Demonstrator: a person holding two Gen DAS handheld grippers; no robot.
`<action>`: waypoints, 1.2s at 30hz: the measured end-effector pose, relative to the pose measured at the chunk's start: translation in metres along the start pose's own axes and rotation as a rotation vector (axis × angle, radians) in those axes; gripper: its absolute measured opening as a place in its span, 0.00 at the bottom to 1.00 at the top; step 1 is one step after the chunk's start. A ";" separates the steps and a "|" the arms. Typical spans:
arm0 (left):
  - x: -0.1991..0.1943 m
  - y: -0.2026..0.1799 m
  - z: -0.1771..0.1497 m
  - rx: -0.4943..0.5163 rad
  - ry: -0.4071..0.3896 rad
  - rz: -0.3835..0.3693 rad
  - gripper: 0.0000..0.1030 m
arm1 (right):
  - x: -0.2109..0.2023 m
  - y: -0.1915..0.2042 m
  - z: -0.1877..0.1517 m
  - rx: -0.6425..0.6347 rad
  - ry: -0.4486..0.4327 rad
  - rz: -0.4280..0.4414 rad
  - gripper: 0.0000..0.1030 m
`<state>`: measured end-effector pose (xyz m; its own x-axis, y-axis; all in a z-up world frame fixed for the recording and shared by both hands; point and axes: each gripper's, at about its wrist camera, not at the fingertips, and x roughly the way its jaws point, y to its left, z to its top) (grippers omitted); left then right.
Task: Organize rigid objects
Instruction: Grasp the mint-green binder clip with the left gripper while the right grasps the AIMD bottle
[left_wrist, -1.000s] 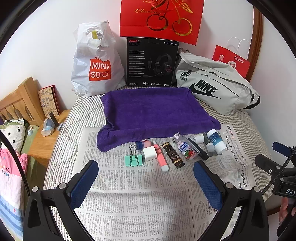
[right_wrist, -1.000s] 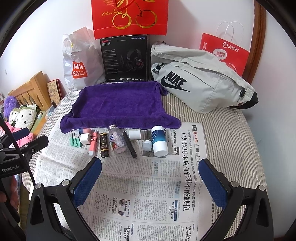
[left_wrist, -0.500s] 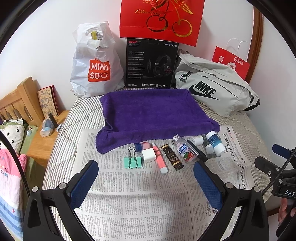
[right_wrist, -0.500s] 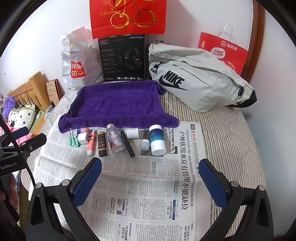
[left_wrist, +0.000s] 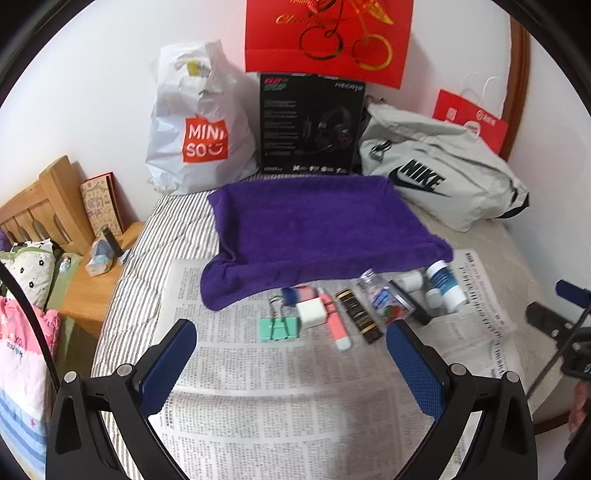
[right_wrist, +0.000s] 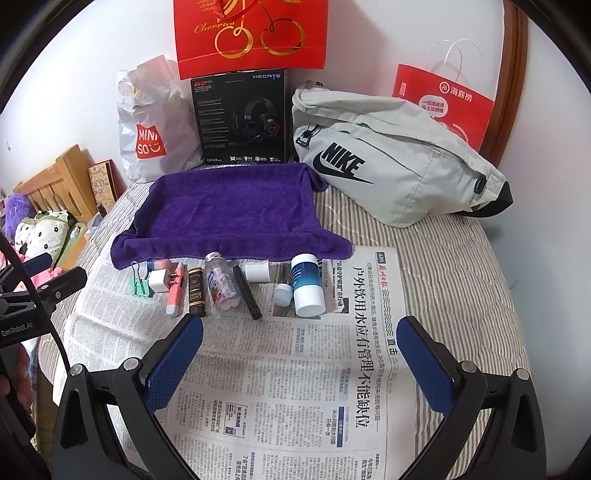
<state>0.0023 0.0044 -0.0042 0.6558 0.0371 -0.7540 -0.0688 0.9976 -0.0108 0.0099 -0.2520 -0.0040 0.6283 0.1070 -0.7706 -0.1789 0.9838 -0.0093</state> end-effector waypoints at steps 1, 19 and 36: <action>0.004 0.002 -0.001 -0.003 0.004 0.004 1.00 | 0.003 -0.001 0.000 -0.001 0.002 0.002 1.00; 0.107 0.028 -0.023 -0.045 0.128 0.061 0.99 | 0.062 -0.025 -0.002 0.000 0.063 0.010 1.00; 0.149 0.025 -0.030 -0.033 0.148 0.067 0.89 | 0.108 -0.039 -0.007 0.010 0.142 -0.003 0.99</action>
<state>0.0760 0.0335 -0.1362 0.5311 0.0918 -0.8423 -0.1350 0.9906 0.0228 0.0794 -0.2794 -0.0909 0.5152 0.0833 -0.8530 -0.1695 0.9855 -0.0061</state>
